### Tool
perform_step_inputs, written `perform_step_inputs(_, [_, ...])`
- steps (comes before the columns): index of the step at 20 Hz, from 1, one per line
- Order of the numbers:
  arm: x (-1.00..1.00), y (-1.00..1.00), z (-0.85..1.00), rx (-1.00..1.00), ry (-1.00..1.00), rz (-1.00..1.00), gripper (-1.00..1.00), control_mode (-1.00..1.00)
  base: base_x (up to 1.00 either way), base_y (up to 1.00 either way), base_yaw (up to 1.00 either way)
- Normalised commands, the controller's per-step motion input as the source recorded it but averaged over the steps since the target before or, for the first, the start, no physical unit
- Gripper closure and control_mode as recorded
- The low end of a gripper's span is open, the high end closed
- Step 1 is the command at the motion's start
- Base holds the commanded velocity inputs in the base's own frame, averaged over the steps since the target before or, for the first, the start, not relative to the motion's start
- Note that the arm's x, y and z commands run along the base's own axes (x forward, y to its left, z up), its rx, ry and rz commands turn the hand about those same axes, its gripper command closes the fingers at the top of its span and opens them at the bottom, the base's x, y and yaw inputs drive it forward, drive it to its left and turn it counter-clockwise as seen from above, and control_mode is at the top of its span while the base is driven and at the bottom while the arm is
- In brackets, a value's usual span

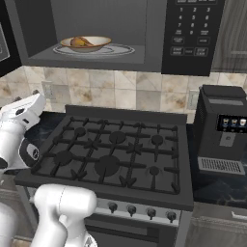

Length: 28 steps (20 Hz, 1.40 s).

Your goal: Remove the kiwi from the bowl and place it on the small plate. Then place the bowl with only the chicken drumstick in the microwave, close the door, and press the start button to microwave the chicken drumstick.

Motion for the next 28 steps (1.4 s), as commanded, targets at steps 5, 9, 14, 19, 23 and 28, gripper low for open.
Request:
perform_step_inputs(5, [-0.25, 0.65, 0.0, -0.07, 0.0, -0.13, -1.0, -1.0, 0.0, 0.0, 0.0])
perform_step_inputs(9, [-0.42, 0.66, 0.0, 0.0, 0.0, -0.19, -1.0, -1.0, 0.0, 0.0, 0.0])
perform_step_inputs(14, [-0.19, 0.76, -0.2, 0.0, 0.0, -0.16, -1.0, -1.0, 0.0, 0.0, 0.0])
perform_step_inputs(19, [-0.38, 0.82, -0.08, 0.0, 0.0, -0.1, -1.0, -1.0, 0.0, 0.0, 0.0])
perform_step_inputs(23, [-0.66, 0.84, 0.0, 0.0, 0.0, -0.07, -1.0, -1.0, 0.0, 0.0, 0.0])
perform_step_inputs(28, [-0.59, 0.98, 0.0, 0.0, 0.0, -0.06, -1.0, -1.0, 0.0, 0.0, 0.0])
